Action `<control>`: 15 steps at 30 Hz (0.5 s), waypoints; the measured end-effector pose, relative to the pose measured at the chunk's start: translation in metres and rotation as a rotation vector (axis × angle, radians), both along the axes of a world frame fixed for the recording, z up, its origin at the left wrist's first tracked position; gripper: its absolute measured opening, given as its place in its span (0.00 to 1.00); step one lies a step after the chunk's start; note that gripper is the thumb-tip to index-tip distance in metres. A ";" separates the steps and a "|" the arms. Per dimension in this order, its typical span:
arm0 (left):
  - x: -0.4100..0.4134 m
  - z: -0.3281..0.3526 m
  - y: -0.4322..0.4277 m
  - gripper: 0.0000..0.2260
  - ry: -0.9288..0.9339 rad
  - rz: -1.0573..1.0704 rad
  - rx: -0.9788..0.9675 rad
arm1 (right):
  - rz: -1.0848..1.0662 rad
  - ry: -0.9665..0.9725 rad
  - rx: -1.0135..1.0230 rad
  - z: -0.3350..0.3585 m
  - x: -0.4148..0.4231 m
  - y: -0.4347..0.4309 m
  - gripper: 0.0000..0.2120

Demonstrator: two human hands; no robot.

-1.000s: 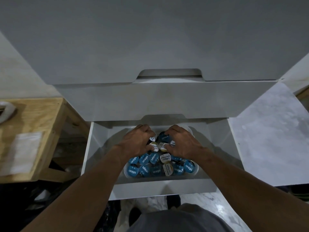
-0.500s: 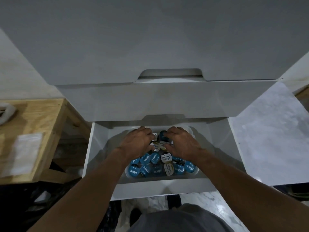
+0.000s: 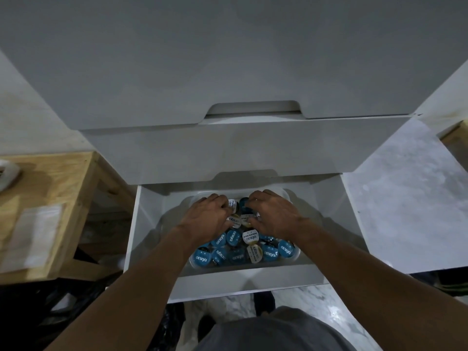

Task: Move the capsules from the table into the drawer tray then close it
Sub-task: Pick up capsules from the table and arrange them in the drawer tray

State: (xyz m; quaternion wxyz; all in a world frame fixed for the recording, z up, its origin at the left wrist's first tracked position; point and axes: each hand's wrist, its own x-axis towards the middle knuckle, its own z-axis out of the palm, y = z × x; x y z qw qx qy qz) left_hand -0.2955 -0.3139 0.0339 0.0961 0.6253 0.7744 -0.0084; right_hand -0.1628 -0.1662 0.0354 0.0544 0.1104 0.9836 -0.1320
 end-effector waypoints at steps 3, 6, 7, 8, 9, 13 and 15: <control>0.001 0.001 0.000 0.18 0.004 0.007 -0.009 | 0.005 -0.011 0.015 0.002 -0.001 -0.002 0.18; 0.003 0.004 0.000 0.18 -0.014 0.025 -0.030 | -0.004 -0.029 0.013 0.003 -0.001 -0.004 0.18; 0.004 0.006 -0.001 0.19 -0.021 0.033 -0.028 | -0.013 -0.031 0.012 0.004 -0.001 -0.005 0.18; 0.005 0.009 -0.002 0.19 -0.025 0.044 -0.019 | -0.030 -0.032 0.011 0.006 0.001 -0.006 0.18; 0.006 0.012 -0.002 0.19 -0.031 0.060 -0.008 | -0.055 -0.031 0.010 0.009 0.002 -0.007 0.19; 0.012 0.027 0.002 0.19 -0.081 0.139 0.077 | -0.220 0.014 0.026 0.021 0.015 -0.007 0.21; 0.020 0.032 0.010 0.18 -0.095 0.137 0.115 | -0.320 0.084 0.034 0.028 0.028 -0.006 0.21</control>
